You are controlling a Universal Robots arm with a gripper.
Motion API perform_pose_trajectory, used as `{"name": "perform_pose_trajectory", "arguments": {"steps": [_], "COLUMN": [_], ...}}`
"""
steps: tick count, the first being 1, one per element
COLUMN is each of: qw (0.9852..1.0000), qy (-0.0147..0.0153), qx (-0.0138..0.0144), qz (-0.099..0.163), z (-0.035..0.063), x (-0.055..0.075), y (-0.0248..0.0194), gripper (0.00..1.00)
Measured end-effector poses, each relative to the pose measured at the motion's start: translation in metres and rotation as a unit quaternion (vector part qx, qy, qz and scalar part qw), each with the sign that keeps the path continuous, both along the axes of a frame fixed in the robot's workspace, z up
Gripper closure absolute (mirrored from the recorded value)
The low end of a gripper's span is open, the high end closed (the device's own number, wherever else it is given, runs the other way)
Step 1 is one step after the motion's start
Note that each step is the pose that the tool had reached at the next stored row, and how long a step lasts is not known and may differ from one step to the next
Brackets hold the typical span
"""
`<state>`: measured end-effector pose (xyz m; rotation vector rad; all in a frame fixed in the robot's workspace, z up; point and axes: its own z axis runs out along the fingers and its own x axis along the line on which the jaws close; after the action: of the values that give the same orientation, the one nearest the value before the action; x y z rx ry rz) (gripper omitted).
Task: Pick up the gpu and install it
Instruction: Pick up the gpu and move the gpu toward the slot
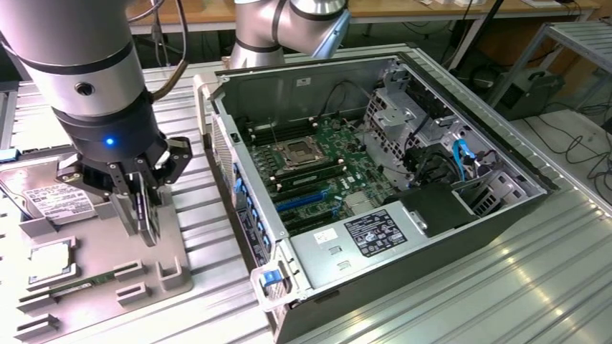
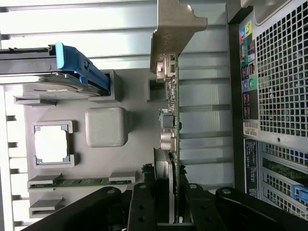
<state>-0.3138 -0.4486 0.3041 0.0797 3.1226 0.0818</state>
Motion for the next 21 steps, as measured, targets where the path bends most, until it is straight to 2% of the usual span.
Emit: {"name": "perform_pose_trajectory", "arguments": {"steps": [13, 21], "qw": [1.0, 1.0], "qy": [0.002, 0.0033], "qx": [0.0, 0.0], "qz": [0.0, 0.0], "z": [0.0216, 0.0384], "x": [0.001, 0.001], "y": [0.0, 0.0], "gripper": [0.72, 0.72]}}
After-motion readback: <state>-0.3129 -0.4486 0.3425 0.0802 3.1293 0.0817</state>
